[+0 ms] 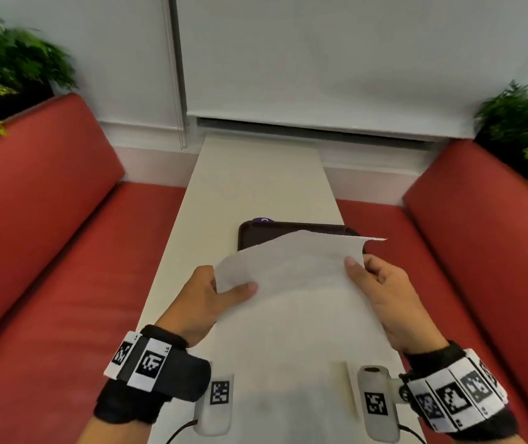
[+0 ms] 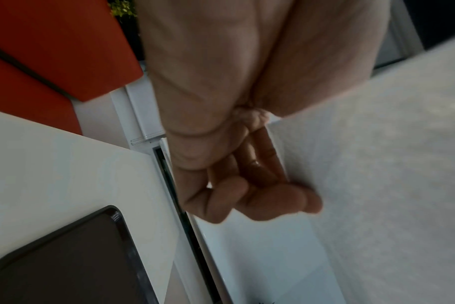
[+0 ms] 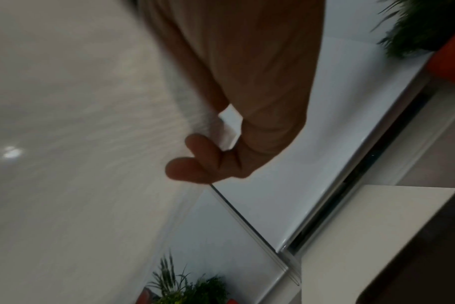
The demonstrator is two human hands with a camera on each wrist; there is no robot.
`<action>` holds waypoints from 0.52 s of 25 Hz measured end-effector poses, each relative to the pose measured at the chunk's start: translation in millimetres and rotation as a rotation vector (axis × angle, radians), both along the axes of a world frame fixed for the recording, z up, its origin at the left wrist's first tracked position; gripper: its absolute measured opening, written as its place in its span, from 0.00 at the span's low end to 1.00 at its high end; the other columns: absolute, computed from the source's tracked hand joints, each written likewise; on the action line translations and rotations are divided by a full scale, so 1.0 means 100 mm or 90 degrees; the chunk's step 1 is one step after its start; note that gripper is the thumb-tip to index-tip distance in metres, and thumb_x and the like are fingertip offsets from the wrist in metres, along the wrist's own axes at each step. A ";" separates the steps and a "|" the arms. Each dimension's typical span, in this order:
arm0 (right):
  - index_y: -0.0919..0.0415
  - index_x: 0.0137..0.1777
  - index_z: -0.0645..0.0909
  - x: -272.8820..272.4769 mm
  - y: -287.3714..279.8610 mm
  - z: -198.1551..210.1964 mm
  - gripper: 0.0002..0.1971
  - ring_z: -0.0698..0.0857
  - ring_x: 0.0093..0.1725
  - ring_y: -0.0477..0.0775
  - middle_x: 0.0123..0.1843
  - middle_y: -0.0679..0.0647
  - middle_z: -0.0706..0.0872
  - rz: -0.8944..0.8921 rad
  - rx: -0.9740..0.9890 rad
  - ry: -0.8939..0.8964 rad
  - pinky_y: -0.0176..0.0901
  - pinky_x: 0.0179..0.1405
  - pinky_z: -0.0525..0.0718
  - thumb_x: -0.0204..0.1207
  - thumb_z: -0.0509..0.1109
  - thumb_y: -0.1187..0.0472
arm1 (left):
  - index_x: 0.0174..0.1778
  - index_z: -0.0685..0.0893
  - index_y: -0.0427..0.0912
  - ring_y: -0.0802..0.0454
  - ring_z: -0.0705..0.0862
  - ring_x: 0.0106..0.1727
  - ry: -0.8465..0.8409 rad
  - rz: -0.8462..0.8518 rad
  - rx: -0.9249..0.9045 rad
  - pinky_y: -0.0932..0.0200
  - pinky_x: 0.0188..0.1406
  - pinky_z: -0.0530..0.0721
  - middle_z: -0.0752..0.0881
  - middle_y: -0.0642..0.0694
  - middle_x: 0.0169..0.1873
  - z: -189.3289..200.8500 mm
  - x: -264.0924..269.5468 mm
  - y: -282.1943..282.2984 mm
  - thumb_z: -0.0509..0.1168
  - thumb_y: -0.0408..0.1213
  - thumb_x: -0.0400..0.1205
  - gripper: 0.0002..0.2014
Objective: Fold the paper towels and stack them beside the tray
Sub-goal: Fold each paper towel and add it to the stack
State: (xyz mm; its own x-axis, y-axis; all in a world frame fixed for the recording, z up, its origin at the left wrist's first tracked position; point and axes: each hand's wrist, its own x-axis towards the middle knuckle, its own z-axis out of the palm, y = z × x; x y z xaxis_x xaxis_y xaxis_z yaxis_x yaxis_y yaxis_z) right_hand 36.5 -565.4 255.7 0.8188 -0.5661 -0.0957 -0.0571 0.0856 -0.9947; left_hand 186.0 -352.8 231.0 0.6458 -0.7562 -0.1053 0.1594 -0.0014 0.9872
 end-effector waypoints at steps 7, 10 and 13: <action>0.64 0.59 0.83 -0.18 -0.13 -0.03 0.15 0.90 0.53 0.58 0.55 0.58 0.91 0.068 0.023 -0.046 0.41 0.44 0.88 0.75 0.66 0.61 | 0.53 0.84 0.33 0.44 0.89 0.45 0.046 0.013 0.005 0.53 0.44 0.89 0.91 0.39 0.47 0.08 -0.01 -0.10 0.66 0.31 0.76 0.11; 0.61 0.59 0.83 -0.24 -0.16 -0.03 0.23 0.89 0.55 0.58 0.57 0.58 0.90 0.115 0.012 -0.056 0.42 0.46 0.88 0.66 0.76 0.51 | 0.54 0.84 0.34 0.44 0.90 0.49 0.028 -0.002 0.002 0.54 0.46 0.89 0.91 0.40 0.49 0.08 -0.04 -0.12 0.69 0.33 0.71 0.15; 0.65 0.59 0.83 -0.31 -0.20 -0.04 0.32 0.88 0.58 0.61 0.59 0.62 0.89 0.158 0.020 -0.043 0.47 0.50 0.89 0.55 0.85 0.51 | 0.51 0.87 0.38 0.44 0.90 0.47 -0.048 0.005 0.057 0.51 0.47 0.88 0.91 0.43 0.47 0.07 0.00 -0.10 0.71 0.38 0.70 0.15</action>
